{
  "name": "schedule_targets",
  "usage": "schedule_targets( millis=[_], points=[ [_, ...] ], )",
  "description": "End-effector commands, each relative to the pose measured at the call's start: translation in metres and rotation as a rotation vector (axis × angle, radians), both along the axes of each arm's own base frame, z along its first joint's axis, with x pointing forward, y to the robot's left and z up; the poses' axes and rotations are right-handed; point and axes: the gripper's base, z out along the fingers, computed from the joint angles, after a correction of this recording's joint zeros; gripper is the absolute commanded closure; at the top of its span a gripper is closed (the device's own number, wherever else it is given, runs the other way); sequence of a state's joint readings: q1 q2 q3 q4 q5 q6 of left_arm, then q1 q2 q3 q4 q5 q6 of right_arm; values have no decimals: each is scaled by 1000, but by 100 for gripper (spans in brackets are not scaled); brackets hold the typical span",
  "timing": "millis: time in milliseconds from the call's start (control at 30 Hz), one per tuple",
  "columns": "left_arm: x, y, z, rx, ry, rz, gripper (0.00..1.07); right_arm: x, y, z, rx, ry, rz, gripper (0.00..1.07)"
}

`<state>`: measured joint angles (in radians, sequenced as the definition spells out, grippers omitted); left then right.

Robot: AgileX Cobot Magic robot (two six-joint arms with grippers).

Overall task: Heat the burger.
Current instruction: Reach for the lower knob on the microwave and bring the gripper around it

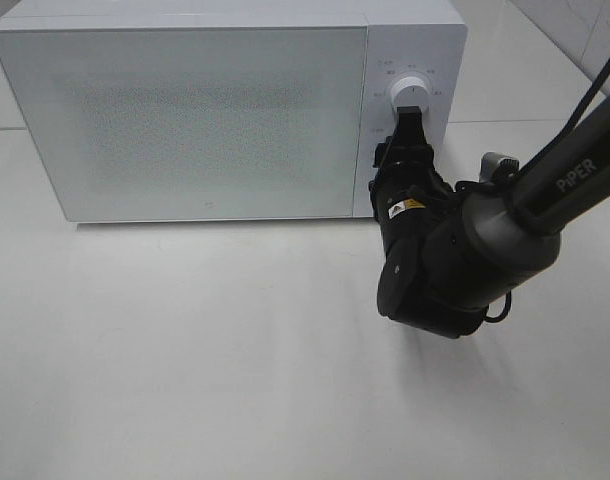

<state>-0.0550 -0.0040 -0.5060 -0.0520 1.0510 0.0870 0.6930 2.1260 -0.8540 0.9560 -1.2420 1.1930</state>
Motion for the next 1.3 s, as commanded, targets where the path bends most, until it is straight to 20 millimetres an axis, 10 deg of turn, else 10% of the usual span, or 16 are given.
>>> schedule_targets(
  millis=[33,767,1300],
  points=[
    [-3,0,0,-5,-31,4,6,6,14,21,47,-179,97,96],
    [-3,0,0,-5,-31,4,6,6,15,21,143,-190,97,94],
    [-3,0,0,-5,-31,4,6,3,4,16,132,-156,-6,73]
  ],
)
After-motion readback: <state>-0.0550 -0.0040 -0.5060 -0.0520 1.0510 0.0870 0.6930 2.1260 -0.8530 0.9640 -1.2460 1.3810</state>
